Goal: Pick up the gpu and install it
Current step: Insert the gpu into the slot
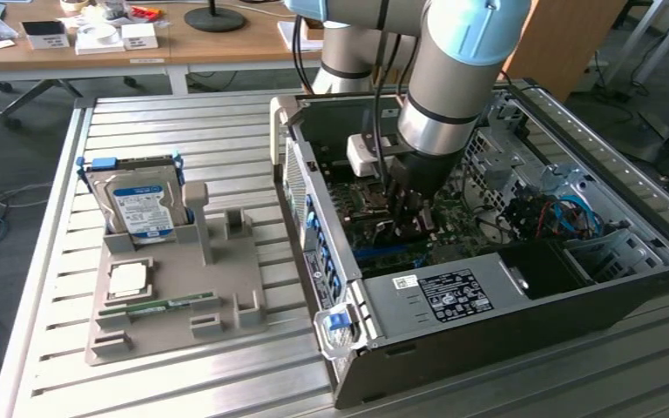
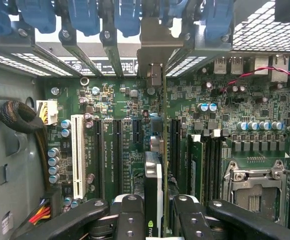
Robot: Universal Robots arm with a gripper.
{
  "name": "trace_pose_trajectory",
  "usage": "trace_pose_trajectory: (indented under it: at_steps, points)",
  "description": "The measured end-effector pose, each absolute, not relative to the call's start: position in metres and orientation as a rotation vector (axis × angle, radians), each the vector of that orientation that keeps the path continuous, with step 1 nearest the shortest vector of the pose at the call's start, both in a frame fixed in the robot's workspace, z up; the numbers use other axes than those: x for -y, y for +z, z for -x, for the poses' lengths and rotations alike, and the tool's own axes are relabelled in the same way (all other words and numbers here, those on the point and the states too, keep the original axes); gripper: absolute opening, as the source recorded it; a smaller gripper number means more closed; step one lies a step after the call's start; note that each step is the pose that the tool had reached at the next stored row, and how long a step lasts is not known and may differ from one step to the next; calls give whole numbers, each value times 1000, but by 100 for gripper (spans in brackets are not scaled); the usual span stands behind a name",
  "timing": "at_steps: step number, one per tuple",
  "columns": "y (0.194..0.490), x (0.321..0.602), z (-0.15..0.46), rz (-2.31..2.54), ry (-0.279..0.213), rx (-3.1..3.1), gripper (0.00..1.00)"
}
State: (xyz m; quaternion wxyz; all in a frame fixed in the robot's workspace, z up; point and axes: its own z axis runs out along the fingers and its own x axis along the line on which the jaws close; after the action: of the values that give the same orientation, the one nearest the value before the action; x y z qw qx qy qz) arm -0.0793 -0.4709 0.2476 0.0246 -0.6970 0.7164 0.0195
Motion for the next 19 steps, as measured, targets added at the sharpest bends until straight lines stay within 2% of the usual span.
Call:
trace_pose_trajectory:
  at_steps: [19]
  points:
    - [244, 468, 79, 2160, 53, -2220, 27]
